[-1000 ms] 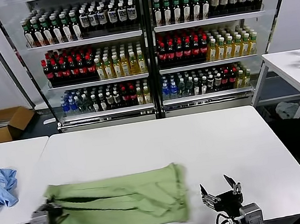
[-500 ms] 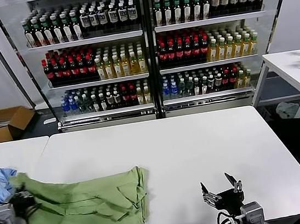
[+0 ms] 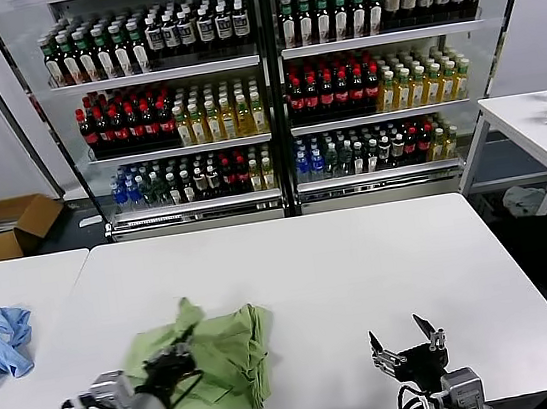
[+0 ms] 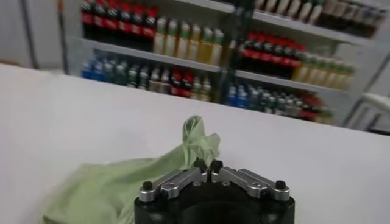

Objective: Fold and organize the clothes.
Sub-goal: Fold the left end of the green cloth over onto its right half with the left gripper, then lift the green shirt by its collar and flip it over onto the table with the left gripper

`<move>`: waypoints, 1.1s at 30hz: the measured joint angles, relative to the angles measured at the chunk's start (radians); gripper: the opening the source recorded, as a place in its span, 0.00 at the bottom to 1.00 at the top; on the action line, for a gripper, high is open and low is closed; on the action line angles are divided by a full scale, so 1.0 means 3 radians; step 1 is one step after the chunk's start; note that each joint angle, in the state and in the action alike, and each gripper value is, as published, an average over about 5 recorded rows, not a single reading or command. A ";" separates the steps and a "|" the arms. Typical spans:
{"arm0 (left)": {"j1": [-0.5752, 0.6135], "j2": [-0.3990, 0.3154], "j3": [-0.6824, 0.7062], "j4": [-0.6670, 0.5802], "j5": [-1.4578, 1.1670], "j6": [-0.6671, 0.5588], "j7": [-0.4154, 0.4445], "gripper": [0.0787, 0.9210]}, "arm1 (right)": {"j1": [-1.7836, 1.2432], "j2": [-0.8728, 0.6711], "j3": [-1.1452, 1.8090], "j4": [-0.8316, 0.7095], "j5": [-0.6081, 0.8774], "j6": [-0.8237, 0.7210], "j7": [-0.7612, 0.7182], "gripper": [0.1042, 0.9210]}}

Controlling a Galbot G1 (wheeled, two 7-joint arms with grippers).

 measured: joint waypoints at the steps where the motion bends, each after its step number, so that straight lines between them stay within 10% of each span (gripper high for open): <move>1: -0.0025 -0.0022 0.0045 0.0016 -0.0004 -0.0003 0.0010 0.01 | 0.0001 0.0003 0.0000 0.0000 -0.0003 0.0000 0.0001 0.88; 8: -0.0176 -0.0184 0.0326 0.0166 0.0036 -0.0020 0.0060 0.04 | 0.0002 0.0022 -0.0017 0.0004 -0.0027 -0.0005 0.0004 0.88; 18: -0.0166 -0.0333 0.0537 0.0179 0.0311 -0.0284 0.0252 0.38 | -0.0018 0.0012 0.0011 0.0049 -0.0030 -0.0004 -0.0005 0.88; 33: 0.0323 -0.0001 -0.0502 0.0390 0.0883 -0.0322 0.0513 0.86 | -0.0019 -0.0032 0.0072 0.0011 -0.0005 0.0034 -0.0049 0.88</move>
